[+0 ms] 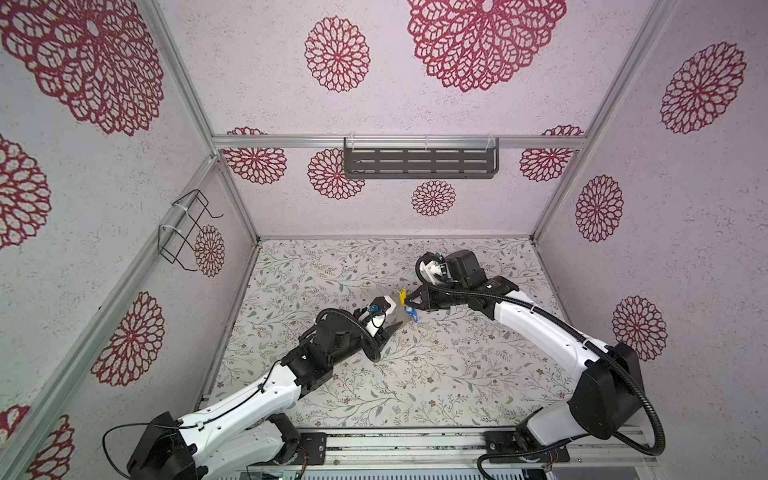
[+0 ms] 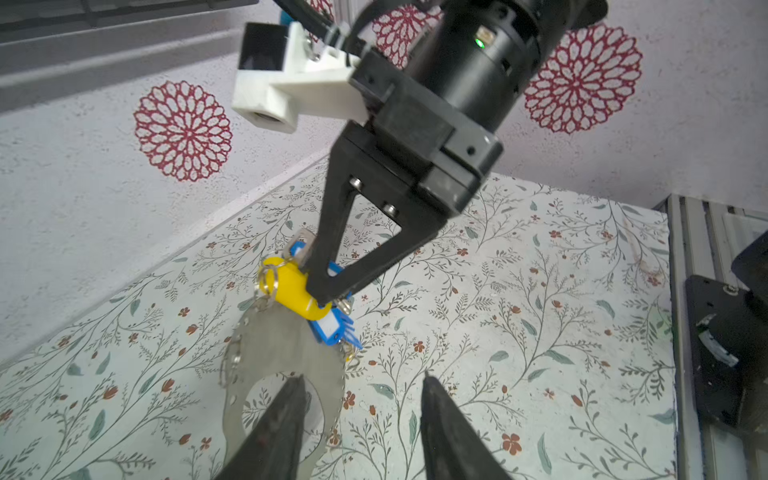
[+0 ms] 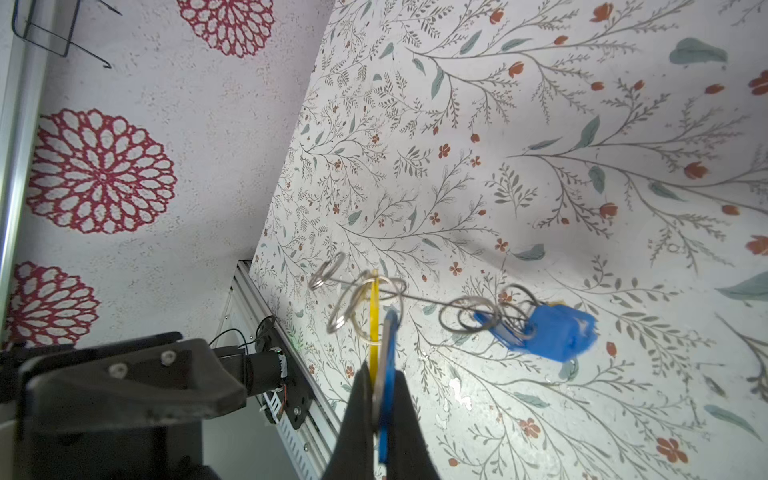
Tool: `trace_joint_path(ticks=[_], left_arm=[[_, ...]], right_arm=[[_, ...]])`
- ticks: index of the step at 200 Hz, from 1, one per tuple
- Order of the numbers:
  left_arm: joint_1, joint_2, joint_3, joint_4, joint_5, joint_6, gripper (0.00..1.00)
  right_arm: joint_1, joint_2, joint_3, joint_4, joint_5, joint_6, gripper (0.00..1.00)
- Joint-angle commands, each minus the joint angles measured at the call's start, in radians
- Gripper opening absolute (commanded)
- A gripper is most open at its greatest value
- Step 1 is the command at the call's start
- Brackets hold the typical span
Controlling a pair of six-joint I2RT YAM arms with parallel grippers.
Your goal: Remove the keys from the keyring
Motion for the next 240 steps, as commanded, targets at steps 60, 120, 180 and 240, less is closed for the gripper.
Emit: trace_joint_path(ticks=[60,120,180,240], left_arm=[[0.09,0.279,0.029,0.296,0.108,0.194,0.34],[0.168,0.327,0.12,0.337,0.102,0.172,0.32],[0.157,0.235,0.131,0.187,0.219,0.204,0.33],[0.117,0.147,0.174,0.008,0.252,0.286,0.34]], right_arm=[[-0.012,-0.049,0.128,-0.296,0.017,-0.104,0.0],[-0.012,-0.12,0.007,-0.215,-0.132,-0.128,0.0],[-0.016,-0.121,0.036,-0.306,0.049,-0.32,0.0],[-0.017,-0.189,-0.01,-0.218,0.207,-0.451,0.0]])
